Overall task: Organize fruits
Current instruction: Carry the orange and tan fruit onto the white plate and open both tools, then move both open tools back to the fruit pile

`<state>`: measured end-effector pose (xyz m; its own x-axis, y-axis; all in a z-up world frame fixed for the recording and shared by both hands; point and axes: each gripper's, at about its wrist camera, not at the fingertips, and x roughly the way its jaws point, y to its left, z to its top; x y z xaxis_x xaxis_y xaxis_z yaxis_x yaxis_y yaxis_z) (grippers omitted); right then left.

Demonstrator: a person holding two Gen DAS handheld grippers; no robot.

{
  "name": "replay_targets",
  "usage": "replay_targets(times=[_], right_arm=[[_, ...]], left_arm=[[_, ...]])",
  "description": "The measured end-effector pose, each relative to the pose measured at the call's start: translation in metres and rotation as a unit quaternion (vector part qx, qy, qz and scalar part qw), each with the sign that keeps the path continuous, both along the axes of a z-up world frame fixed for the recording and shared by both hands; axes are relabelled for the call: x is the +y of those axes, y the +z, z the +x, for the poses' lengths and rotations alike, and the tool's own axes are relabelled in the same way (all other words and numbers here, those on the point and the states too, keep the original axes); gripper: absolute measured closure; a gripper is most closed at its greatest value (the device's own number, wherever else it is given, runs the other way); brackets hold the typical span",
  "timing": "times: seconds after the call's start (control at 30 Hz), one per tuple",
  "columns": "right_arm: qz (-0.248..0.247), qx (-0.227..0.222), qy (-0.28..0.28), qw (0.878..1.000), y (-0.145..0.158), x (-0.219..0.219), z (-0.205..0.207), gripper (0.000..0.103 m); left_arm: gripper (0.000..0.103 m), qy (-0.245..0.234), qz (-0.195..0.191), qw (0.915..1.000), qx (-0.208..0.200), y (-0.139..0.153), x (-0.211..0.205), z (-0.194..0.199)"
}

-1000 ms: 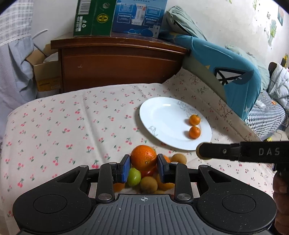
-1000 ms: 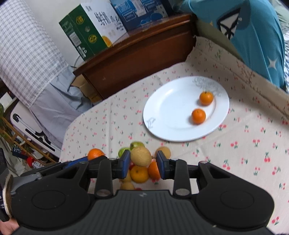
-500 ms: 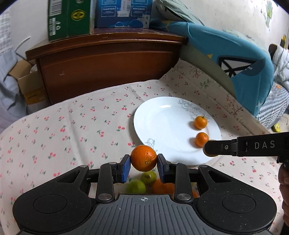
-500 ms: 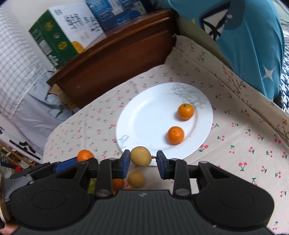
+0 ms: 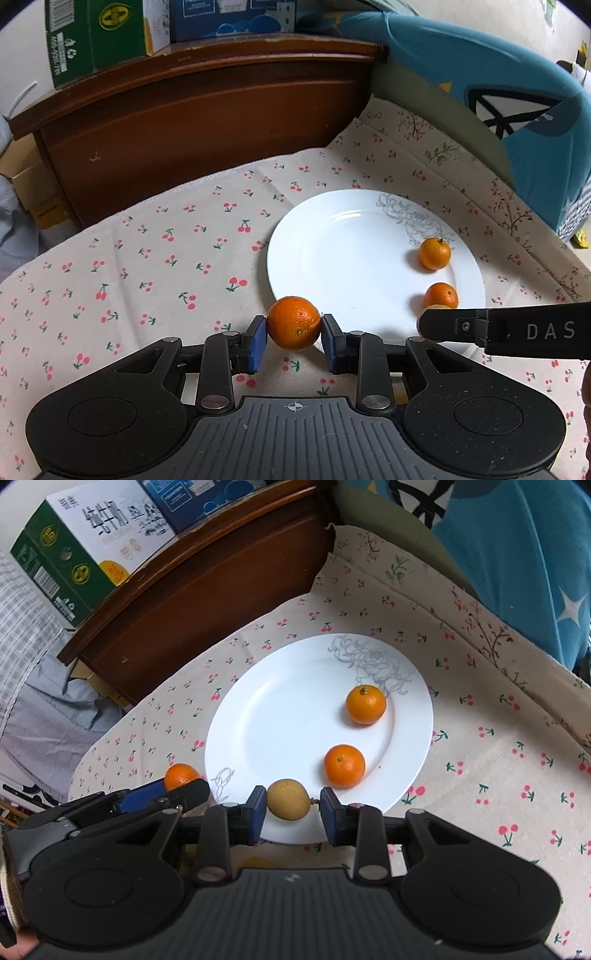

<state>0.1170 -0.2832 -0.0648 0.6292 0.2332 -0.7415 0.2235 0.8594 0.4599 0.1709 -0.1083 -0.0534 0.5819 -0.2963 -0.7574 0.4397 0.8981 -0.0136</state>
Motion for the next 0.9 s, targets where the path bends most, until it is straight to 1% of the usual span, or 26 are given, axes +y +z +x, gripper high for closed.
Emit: replay_targets(times=[0.1,0.2,0.23,0.33,0.37,0.4,0.47,0.5,0.57,0.7,0.73,0.9], right_arm=[[0.003,0.004,-0.004,1.000,-0.002,0.000,0.004,0.071],[0.004,0.007,-0.009,1.000,-0.004,-0.001,0.007,0.069],[0.003,0.005,-0.010,1.000,-0.004,-0.001,0.008,0.069],[0.001,-0.001,-0.011,1.000,-0.002,-0.001,0.010,0.069],[-0.001,-0.002,-0.012,1.000,-0.001,-0.001,0.010,0.069],[-0.006,-0.005,-0.013,1.000,0.001,-0.001,0.010,0.069],[-0.015,-0.012,-0.013,1.000,0.004,0.000,0.010,0.068],[-0.016,-0.014,-0.012,1.000,0.005,0.000,0.010,0.068],[-0.018,-0.017,-0.014,1.000,0.006,0.000,0.009,0.068],[-0.030,-0.023,-0.014,0.999,0.010,0.001,0.007,0.067],[-0.030,-0.024,-0.013,0.999,0.010,0.001,0.007,0.067],[-0.044,-0.030,-0.007,0.999,0.013,0.002,0.005,0.067]], left_arm=[[0.074,-0.003,0.005,1.0000,0.005,-0.003,-0.004,0.005],[0.073,-0.007,0.007,1.0000,0.002,-0.003,-0.007,0.009],[0.072,-0.006,0.006,1.0000,-0.001,-0.002,-0.008,0.010],[0.071,-0.010,0.009,0.9999,-0.007,0.000,-0.011,0.011],[0.070,-0.009,0.010,0.9999,-0.007,0.001,-0.012,0.012],[0.067,-0.008,0.010,0.9999,-0.007,0.002,-0.013,0.012],[0.057,-0.007,0.012,0.9998,-0.015,0.003,-0.013,0.012],[0.055,-0.006,0.014,0.9997,-0.018,0.004,-0.013,0.012],[0.042,-0.001,0.018,0.9996,-0.021,0.006,-0.014,0.012],[0.033,0.004,0.026,0.9992,-0.029,0.010,-0.013,0.010],[0.029,0.007,0.030,0.9991,-0.029,0.010,-0.014,0.010],[0.025,0.010,0.041,0.9986,-0.033,0.012,-0.014,0.007]])
